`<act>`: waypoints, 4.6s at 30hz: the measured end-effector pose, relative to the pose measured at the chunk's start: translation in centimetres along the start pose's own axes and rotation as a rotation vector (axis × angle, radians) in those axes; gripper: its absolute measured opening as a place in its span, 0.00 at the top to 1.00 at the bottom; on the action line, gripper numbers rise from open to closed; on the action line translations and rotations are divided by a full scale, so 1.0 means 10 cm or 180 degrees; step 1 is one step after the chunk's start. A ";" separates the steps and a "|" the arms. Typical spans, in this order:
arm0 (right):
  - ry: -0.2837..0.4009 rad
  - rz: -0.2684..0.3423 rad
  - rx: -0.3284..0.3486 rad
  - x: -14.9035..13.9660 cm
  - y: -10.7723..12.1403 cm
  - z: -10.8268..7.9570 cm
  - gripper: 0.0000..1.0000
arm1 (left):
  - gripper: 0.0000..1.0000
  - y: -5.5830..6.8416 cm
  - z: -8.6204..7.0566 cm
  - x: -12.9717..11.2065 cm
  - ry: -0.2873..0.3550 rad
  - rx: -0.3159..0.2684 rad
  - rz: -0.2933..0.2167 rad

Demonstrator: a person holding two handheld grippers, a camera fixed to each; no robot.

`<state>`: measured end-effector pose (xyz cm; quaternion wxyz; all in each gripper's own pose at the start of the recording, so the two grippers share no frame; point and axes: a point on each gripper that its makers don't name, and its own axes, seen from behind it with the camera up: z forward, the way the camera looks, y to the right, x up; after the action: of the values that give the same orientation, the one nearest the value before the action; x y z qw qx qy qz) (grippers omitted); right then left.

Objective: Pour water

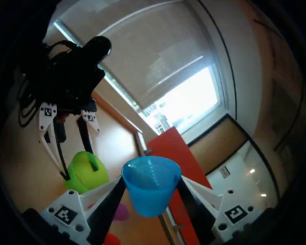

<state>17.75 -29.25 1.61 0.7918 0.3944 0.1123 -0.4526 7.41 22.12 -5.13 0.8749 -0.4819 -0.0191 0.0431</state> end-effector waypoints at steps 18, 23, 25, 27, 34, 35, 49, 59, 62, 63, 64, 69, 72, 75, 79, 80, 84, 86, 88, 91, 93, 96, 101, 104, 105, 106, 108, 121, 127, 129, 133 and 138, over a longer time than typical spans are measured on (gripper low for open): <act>-0.0044 -0.0297 0.0010 0.00 -0.01 0.00 0.11 | 0.18 0.04 0.01 0.01 0.0018 -0.0017 0.0024; -0.0048 -0.0333 0.0007 0.00 -0.01 0.00 0.11 | 0.18 0.05 0.01 0.01 0.0023 -0.0025 0.0025; -0.0049 -0.0347 0.0002 0.00 0.00 0.00 0.11 | 0.18 0.06 0.01 0.02 0.0027 -0.0030 0.0032; -0.0050 -0.0357 -0.0001 0.00 0.00 0.00 0.11 | 0.18 0.06 0.01 0.02 0.0031 -0.0036 0.0038; -0.0055 -0.0374 -0.0009 -0.01 0.02 -0.01 0.11 | 0.18 0.07 0.03 0.01 0.0030 -0.0044 0.0041; -0.0056 -0.0380 -0.0012 -0.01 0.02 -0.01 0.11 | 0.18 0.07 0.03 0.01 0.0029 -0.0044 0.0041; -0.0054 -0.0430 -0.0025 0.02 0.05 -0.05 0.11 | 0.18 0.09 0.04 0.02 0.0040 -0.0059 0.0036; -0.0058 -0.0471 -0.0029 0.03 0.06 -0.06 0.11 | 0.18 0.08 0.05 0.04 0.0074 -0.0043 0.0013; -0.0058 -0.0480 -0.0030 0.03 0.06 -0.06 0.11 | 0.18 0.09 0.05 0.05 0.0078 -0.0046 0.0008; -0.0058 -0.0483 -0.0032 0.03 0.06 -0.06 0.11 | 0.18 0.09 0.05 0.05 0.0079 -0.0048 0.0008; -0.0058 -0.0486 -0.0033 0.03 0.07 -0.06 0.11 | 0.18 0.09 0.05 0.05 0.0079 -0.0049 0.0009; -0.0058 -0.0493 -0.0035 0.03 0.06 -0.06 0.11 | 0.18 0.11 0.06 0.04 0.0083 -0.0054 0.0011; -0.0061 -0.0506 -0.0033 0.03 0.05 -0.06 0.11 | 0.18 0.12 0.06 0.04 0.0085 -0.0059 0.0008; -0.0065 -0.0520 -0.0030 0.02 0.05 -0.06 0.11 | 0.18 0.12 0.07 0.04 0.0090 -0.0063 0.0004; -0.0067 -0.0540 -0.0026 0.02 0.04 -0.05 0.11 | 0.18 0.12 0.07 0.04 0.0097 -0.0064 -0.0003; -0.0067 -0.0545 -0.0026 0.02 0.04 -0.05 0.11 | 0.18 0.12 0.07 0.04 0.0097 -0.0065 -0.0005; -0.0060 -0.0569 -0.0027 0.03 0.04 -0.05 0.11 | 0.18 0.12 0.06 0.04 0.0098 -0.0062 -0.0003; -0.0057 -0.0582 -0.0024 0.03 0.03 -0.05 0.11 | 0.18 0.13 0.06 0.04 0.0100 -0.0061 -0.0004; -0.0057 -0.0599 -0.0024 0.04 0.03 -0.05 0.11 | 0.18 0.13 0.06 0.04 0.0099 -0.0063 -0.0005; -0.0054 -0.0620 -0.0025 0.04 0.04 -0.05 0.11 | 0.18 0.13 0.06 0.03 0.0097 -0.0065 -0.0005; -0.0051 -0.0631 -0.0024 0.04 0.04 -0.05 0.11 | 0.18 0.13 0.06 0.03 0.0097 -0.0065 -0.0004; -0.0046 -0.0648 -0.0024 0.05 0.04 -0.05 0.11 | 0.18 0.13 0.06 0.03 0.0101 -0.0064 -0.0004; -0.0049 -0.0686 -0.0025 0.05 0.04 -0.05 0.11 | 0.18 0.11 0.06 0.02 0.0103 -0.0057 -0.0013; -0.0054 -0.0714 -0.0023 0.04 0.04 -0.04 0.11 | 0.18 0.11 0.06 0.03 0.0107 -0.0058 -0.0020; -0.0055 -0.0720 -0.0022 0.04 0.04 -0.04 0.11 | 0.18 0.11 0.06 0.03 0.0111 -0.0055 -0.0022; -0.0056 -0.0725 -0.0022 0.04 0.04 -0.04 0.11 | 0.18 0.11 0.06 0.03 0.0116 -0.0050 -0.0022; -0.0057 -0.0735 -0.0024 0.04 0.04 -0.04 0.11 | 0.18 0.10 0.06 0.04 0.0123 -0.0043 -0.0026; -0.0061 -0.0842 -0.0028 0.06 0.04 -0.03 0.11 | 0.18 0.09 0.04 0.07 0.0148 -0.0041 -0.0044; -0.0066 -0.0905 -0.0026 0.07 0.04 -0.02 0.11 | 0.18 0.09 0.04 0.07 0.0158 -0.0043 -0.0054; -0.0068 -0.0924 -0.0028 0.07 0.04 -0.02 0.11 | 0.18 0.09 0.05 0.07 0.0162 -0.0044 -0.0056; -0.0074 -0.0950 -0.0031 0.06 0.04 -0.02 0.11 | 0.18 0.10 0.05 0.08 0.0167 -0.0047 -0.0059; -0.0073 -0.0966 -0.0038 0.06 0.06 -0.02 0.11 | 0.18 0.10 0.06 0.09 0.0176 -0.0052 -0.0063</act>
<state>18.58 -29.29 1.44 0.7179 0.3630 0.1643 -0.5708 8.24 23.21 -5.70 0.8716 -0.4898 0.0000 0.0210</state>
